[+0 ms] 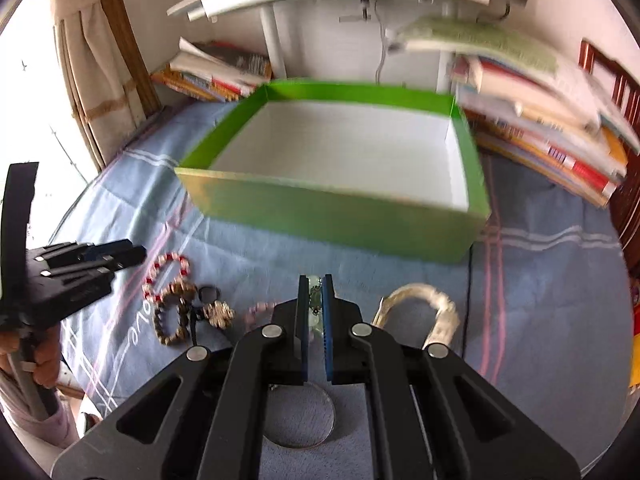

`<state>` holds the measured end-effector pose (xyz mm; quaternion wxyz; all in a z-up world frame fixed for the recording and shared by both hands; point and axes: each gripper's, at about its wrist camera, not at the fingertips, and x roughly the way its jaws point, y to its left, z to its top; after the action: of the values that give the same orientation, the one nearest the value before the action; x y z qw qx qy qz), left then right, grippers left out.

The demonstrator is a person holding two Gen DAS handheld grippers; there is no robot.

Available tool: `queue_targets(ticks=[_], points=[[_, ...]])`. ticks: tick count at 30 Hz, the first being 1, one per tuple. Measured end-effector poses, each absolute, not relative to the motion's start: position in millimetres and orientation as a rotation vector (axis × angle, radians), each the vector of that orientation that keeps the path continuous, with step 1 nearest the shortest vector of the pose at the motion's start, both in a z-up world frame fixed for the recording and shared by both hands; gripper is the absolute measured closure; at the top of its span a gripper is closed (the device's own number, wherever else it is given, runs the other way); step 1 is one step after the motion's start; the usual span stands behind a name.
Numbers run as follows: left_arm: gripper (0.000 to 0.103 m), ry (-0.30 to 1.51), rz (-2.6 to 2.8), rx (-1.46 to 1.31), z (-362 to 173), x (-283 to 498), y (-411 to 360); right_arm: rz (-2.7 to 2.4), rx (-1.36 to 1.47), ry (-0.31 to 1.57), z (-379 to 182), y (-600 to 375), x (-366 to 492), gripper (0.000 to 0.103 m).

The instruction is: Organize jewelry

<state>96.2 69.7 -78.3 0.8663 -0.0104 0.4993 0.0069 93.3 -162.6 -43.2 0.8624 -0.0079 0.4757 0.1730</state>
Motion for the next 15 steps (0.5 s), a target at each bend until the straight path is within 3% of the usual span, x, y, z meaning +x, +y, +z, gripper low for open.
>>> queue_targets(ticks=[4,7,12,15], points=[[0.062,1.080,0.046,-0.032,-99.5,93.8,64.9,0.380,-0.028,1.058,-62.1,-156.3,95.9,0.097],[0.060,1.045,0.071,-0.001,-101.1,88.1,57.7,0.396,-0.046,1.089,-70.1,-148.6,98.5,0.097],[0.093,1.029,0.048,-0.018,-101.0,85.0,57.6,0.415,-0.073,1.083,-68.0,-134.4,98.5,0.097],[0.095,1.035,0.039,-0.048,-101.1,85.0,63.7,0.421,-0.070,1.083,-67.8,-128.3,100.5,0.097]])
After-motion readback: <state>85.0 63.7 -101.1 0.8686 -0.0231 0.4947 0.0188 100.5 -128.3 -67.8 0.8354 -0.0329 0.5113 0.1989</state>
